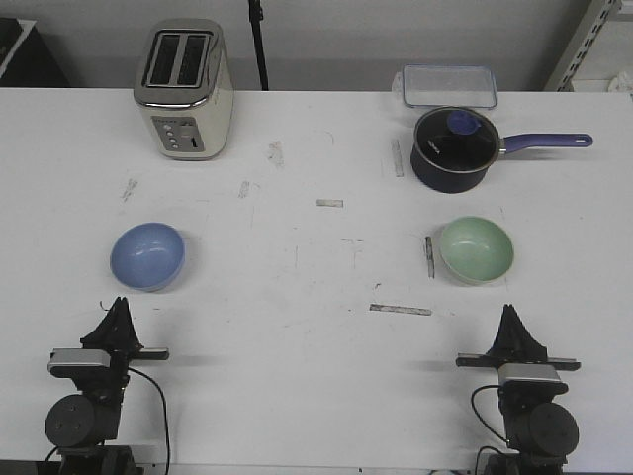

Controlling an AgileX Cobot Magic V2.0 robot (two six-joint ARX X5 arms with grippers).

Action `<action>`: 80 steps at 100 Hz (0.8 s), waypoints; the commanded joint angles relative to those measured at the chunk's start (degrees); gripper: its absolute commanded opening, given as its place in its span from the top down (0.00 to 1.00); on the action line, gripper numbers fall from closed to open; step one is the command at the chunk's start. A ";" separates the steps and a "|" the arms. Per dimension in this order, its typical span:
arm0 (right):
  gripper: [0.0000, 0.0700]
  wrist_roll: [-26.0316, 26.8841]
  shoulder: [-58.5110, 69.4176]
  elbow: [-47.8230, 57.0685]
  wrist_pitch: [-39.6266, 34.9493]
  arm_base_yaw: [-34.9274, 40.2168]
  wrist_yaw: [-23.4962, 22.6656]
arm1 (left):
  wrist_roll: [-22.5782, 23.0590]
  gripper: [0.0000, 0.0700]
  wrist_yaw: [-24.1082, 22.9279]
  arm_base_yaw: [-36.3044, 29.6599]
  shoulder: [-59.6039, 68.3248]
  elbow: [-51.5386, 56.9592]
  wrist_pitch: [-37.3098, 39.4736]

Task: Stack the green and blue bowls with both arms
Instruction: 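Move the right gripper forward toward the pale green bowl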

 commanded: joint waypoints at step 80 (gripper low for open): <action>0.99 -0.35 1.88 10.62 -7.78 0.07 -3.06 | 0.15 1.00 0.11 0.02 -0.11 -1.27 0.85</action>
